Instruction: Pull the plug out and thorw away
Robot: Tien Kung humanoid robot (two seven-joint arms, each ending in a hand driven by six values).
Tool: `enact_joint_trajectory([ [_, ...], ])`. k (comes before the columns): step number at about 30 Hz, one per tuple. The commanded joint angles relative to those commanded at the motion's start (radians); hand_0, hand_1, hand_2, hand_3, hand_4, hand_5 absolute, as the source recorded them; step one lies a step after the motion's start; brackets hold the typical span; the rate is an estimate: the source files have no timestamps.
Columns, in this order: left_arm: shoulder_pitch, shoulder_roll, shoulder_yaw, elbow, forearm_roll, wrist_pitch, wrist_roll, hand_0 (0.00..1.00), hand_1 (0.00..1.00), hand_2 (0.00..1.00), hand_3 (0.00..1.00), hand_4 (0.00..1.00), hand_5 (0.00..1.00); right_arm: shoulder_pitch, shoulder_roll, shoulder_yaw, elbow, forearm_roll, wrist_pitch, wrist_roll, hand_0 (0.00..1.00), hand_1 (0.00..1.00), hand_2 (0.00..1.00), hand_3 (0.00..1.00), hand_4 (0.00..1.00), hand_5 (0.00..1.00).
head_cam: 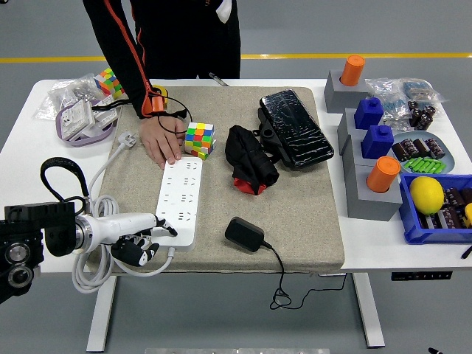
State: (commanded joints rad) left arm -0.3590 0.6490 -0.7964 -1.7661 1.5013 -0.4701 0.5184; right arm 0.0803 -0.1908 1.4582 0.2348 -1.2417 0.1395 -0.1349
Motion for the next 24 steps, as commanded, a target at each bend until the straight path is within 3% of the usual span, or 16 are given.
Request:
enact_joint_trajectory([
  [11,-0.011,-0.004,-0.028,0.002,0.02,0.015,-0.012,0.136,0.002,0.104,0.883,0.187,0.002,-0.001,-0.001,0.001,-0.001,-0.001,0.0,0.0,0.64,0.677,0.686,0.607,0.998,0.486],
  [24,-0.012,-0.007,-0.009,0.019,0.003,0.009,-0.005,0.122,0.002,0.105,0.877,0.191,0.002,-0.001,0.0,0.002,-0.001,-0.001,0.0,0.0,0.64,0.678,0.687,0.607,0.998,0.486],
])
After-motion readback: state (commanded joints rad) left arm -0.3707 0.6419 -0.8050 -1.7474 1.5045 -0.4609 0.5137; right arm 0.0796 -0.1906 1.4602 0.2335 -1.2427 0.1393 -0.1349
